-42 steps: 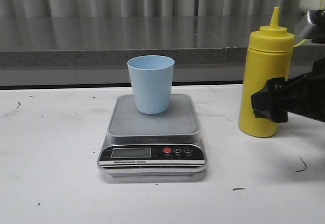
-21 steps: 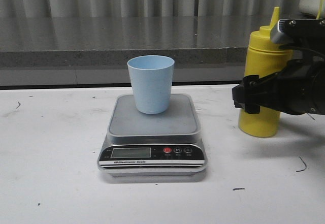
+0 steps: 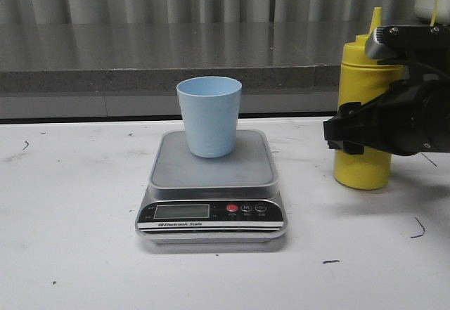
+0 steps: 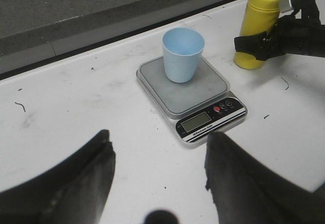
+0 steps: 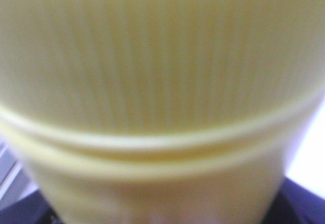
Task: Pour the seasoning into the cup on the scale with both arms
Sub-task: 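Lift the bottle and tilt its nozzle down over the cup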
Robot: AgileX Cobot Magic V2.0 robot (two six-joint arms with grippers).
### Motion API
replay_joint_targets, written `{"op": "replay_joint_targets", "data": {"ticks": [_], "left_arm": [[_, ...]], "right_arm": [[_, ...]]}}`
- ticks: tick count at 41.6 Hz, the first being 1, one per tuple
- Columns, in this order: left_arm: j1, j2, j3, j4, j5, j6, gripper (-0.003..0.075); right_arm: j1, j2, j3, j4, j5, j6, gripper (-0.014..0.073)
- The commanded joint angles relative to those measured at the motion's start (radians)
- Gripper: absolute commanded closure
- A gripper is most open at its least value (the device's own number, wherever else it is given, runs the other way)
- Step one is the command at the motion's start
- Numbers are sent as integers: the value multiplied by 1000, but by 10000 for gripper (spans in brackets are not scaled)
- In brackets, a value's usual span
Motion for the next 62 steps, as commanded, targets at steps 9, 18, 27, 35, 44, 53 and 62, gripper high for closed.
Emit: {"op": "replay_joint_targets", "data": {"ticks": [9,18,27,35,44,53,62], "left_arm": [[-5,6,-26,-2,-76,-11,334],[-5,6,-26,-2,-76,-11,334],[-5,6,-26,-2,-76,-11,334],[-5,6,-26,-2,-76,-11,334],[-5,6,-26,-2,-76,-11,334],[-5,6,-26,-2,-76,-11,334],[-5,6,-26,-2,-76,-11,334]], "right_arm": [[-1,-269,-263,-21,480,-205,251],[20,-290,-545,-162,951,-315,251],[118,-265,-670,-420,1172,-321,251],[211,-202,-704,-560,1296,-321,251],[297,-125,-704,-783,1394,-293,251],[334,-59,-728,-974,1505,-254,251],[335,-27,-758,-1131,1560,-254,251]]}}
